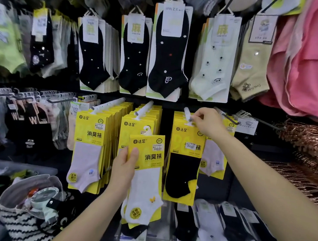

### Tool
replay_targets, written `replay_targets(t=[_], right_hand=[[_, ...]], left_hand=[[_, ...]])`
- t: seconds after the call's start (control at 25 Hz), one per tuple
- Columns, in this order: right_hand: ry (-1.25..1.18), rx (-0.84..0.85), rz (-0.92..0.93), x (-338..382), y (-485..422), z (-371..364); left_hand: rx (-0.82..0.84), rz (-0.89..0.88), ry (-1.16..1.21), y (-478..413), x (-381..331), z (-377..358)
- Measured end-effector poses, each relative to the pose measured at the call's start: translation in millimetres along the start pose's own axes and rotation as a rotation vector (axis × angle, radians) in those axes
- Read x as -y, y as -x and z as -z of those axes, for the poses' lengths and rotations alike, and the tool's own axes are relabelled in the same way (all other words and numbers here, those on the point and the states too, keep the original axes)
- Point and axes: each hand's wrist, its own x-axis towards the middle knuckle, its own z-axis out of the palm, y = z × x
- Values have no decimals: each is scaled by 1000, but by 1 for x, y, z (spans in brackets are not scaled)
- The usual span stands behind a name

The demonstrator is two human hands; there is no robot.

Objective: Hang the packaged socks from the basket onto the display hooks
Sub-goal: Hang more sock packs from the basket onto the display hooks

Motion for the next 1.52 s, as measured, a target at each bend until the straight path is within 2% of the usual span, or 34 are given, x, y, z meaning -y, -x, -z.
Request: replay_targets(t=[0.12, 0.24, 0.32, 0.44, 0.56, 0.68, 0.92, 1.08, 1.32, 1.44, 1.52], right_hand=[[-79, -47, -46, -3, 3, -1], [-217, -216, 38, 4, 21, -1], [-252, -155, 158, 13, 39, -2], [-149, 14, 248, 20, 58, -6], [-214, 59, 182, 13, 56, 4], [-167, 117, 155, 6, 48, 14], [12, 104, 128, 6, 28, 19], [15, 84, 70, 9, 15, 22], [62, 129, 21, 4, 6, 4], [101, 109, 16, -2, 2, 1], [45, 46, 23, -3, 4, 4]], left_hand=[[17, -15, -24, -2, -5, -1], [39, -28, -16, -1, -10, -11], [44, -16, 9, 0, -10, -20], [40, -3, 46, 1, -10, -36], [52, -11, 70, 3, -9, -50], [86, -14, 66, 0, -10, -61], [120, 18, 88, -13, -19, -78], [6, 25, -45, -17, -19, -73], [-175, -6, -84, -11, -4, -24], [-196, -68, -118, -9, -9, -8], [-138, -93, -163, -8, -12, -9]])
